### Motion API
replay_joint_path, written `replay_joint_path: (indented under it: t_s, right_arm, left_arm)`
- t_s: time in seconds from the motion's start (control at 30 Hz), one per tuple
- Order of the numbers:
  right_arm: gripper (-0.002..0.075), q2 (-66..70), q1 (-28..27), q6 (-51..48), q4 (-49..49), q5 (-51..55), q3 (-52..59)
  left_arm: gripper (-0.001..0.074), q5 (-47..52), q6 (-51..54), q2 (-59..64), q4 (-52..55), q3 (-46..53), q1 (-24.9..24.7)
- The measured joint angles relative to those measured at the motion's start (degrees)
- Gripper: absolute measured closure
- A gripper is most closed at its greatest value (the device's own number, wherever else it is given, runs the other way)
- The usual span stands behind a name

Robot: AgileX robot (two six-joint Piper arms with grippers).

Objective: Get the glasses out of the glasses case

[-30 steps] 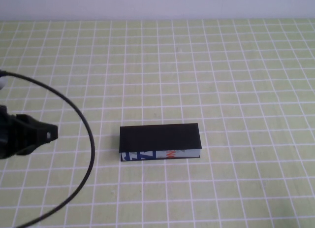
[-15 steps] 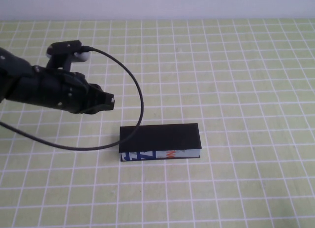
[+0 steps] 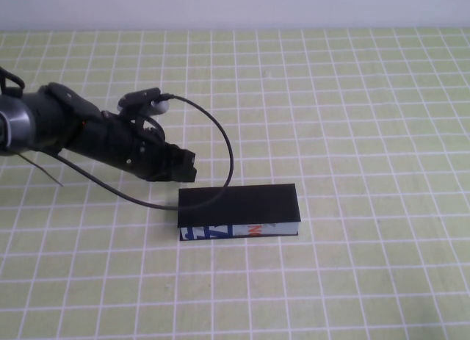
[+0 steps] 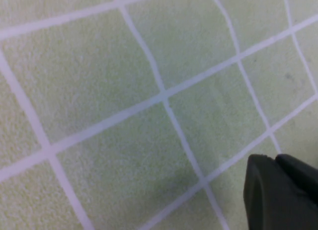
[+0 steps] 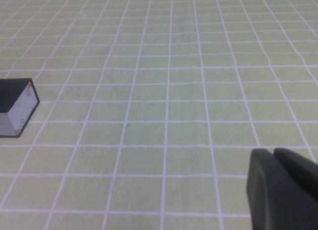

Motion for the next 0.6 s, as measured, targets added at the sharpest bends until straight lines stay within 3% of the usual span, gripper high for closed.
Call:
replay_joint_path:
  t_s: [0.17,0.4,0.5,0.6]
  right_arm:
    - [0.0743,0.0,0.0,0.1,2.7,-2.5,0.0]
    - [0.0743,0.0,0.0,0.1,27.9,-11.9,0.0]
    - [0.0743,0.0,0.0,0.3,34.3,-14.5,0.0]
    - [0.0743,0.0,0.0,0.3,37.8,-9.9,-1.2]
  left_arm:
    - [0.0739,0.3,0.0,1.5,0.1,0.0,0.0]
    - [0.0739,0.5,0.0,1.5,0.1,-0.6,0.0]
    - [0.0739,0.5,0.0,1.5,0.1,-0.6,0.0]
    - [0.0739,0.8,0.0,1.5,0.1,-0.6,0.0]
